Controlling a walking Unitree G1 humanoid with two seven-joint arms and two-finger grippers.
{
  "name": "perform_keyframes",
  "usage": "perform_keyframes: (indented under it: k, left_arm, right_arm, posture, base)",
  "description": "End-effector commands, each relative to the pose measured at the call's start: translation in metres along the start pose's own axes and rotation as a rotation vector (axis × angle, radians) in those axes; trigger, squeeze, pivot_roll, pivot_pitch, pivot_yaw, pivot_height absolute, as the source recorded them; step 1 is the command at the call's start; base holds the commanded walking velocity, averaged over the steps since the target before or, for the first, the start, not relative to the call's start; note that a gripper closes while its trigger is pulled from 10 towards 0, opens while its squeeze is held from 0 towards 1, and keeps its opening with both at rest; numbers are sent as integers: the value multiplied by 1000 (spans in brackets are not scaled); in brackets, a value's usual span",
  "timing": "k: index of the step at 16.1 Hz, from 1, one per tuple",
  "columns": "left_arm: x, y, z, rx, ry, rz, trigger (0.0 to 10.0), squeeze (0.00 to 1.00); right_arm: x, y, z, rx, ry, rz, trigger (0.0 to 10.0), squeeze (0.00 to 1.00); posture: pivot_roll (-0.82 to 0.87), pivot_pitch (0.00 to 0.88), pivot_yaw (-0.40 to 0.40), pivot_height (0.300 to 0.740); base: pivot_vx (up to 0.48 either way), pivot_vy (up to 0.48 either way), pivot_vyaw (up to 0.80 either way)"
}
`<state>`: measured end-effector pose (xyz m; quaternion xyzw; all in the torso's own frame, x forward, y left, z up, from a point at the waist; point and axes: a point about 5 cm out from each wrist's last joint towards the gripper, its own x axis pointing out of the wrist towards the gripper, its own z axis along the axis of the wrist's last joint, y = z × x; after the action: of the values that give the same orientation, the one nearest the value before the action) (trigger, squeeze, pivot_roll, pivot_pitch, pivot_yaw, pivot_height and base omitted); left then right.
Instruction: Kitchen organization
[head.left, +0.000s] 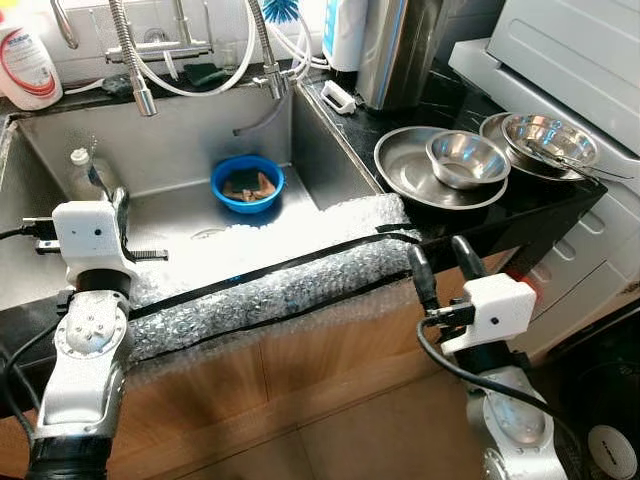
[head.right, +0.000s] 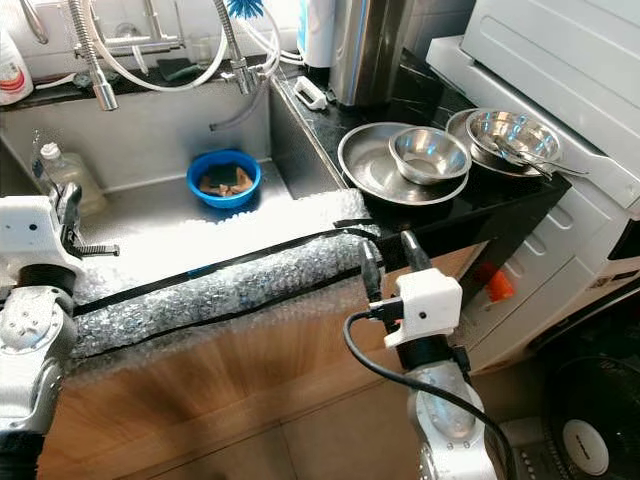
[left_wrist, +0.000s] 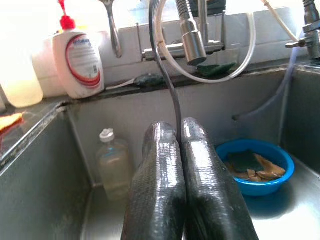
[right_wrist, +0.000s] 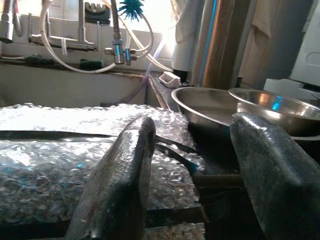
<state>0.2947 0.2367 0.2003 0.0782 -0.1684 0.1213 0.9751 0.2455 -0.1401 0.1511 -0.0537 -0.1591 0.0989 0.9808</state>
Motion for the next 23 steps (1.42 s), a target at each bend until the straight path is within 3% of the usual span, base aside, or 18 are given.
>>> perform_keyframes:
  k: [1,2,3,4,15,16,17,18,20,23]
  left_arm:
    - [0,2,-10,-22,57,19,10000,0]
    - [0,2,-11,-22,62,10,10000,110]
    - [0,1,-11,-29,65,8,10000,486]
    - [-1,0,-11,-40,67,6,10000,1000]
    - [0,-6,-12,-43,64,-25,10000,1000]
    - [1,-6,-7,-53,35,-18,10000,0]
    - [1,-6,-4,-59,21,-14,10000,0]
    - [3,-5,15,-43,-82,-15,10000,0]
    - [5,-5,37,14,-182,-35,10000,0]
    - [1,5,58,79,-235,-71,10000,0]
  right_arm:
    - [-3,1,-5,6,18,2,10000,0]
    - [-2,2,-5,11,20,2,10000,0]
    - [-1,3,-5,13,20,6,10000,0]
    - [0,4,-5,20,20,10,10000,0]
    - [6,9,-7,47,28,20,10000,0]
    - [7,9,-6,48,27,20,10000,0]
    - [8,9,-6,47,26,20,10000,0]
    - [10,8,-4,43,19,16,10000,0]
    - [12,5,-2,38,12,8,10000,0]
    - [15,1,1,37,-2,-3,10000,0]
  posture:
    - [50,104,-41,740]
    - [50,103,-41,740]
    - [50,103,-41,740]
    - [51,105,-41,740]
    - [56,135,-45,740]
    - [53,136,-46,740]
    - [54,136,-47,740]
    - [50,139,-49,740]
    - [56,139,-48,740]
    - [57,141,-48,740]
  base:
    - [0,0,0]
    - [0,0,0]
    - [0,0,0]
    - [0,0,0]
    - [0,0,0]
    - [0,0,0]
    - [0,0,0]
    - [0,0,0]
    - [0,0,0]
    - [0,0,0]
